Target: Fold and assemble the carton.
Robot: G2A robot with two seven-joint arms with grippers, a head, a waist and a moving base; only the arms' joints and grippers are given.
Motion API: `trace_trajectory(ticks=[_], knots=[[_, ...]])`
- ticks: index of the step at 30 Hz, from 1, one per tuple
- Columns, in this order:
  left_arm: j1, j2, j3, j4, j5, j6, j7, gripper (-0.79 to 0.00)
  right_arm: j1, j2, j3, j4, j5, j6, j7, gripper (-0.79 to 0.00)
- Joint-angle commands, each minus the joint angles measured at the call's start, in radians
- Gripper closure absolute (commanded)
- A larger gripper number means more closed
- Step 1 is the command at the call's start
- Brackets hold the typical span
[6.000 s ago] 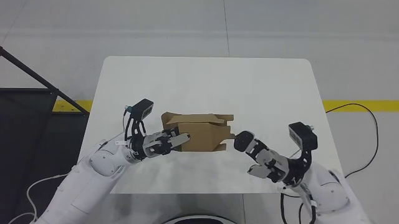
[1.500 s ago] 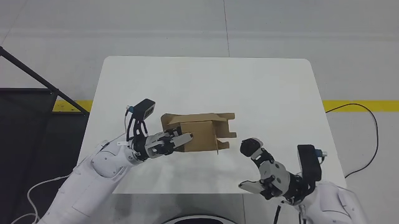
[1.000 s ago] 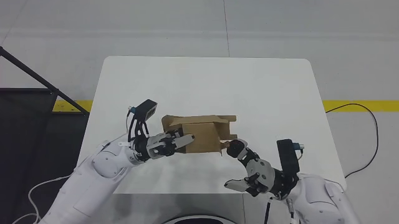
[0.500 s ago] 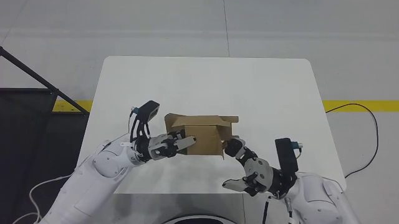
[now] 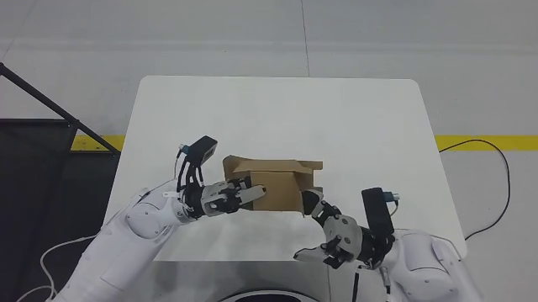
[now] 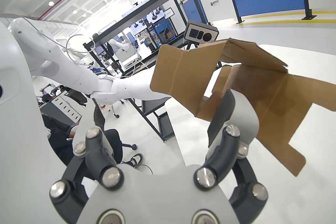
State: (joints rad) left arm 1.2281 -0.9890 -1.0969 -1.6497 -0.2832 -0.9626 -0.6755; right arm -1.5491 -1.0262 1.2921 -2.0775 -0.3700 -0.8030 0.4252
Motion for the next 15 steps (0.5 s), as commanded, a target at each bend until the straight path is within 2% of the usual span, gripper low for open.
trace_trajectory(ticks=[1,15], knots=[[0.000,0.000,0.004,-0.002,-0.009,-0.001,-0.006,0.000,0.004,0.000,-0.005,0.000,-0.005,-0.009,0.003,-0.785],[-0.016,0.005,0.008,0.007,-0.072,0.016,-0.085,0.000,0.009,-0.004,-0.017,0.001,-0.107,-0.046,-0.082,-0.785]])
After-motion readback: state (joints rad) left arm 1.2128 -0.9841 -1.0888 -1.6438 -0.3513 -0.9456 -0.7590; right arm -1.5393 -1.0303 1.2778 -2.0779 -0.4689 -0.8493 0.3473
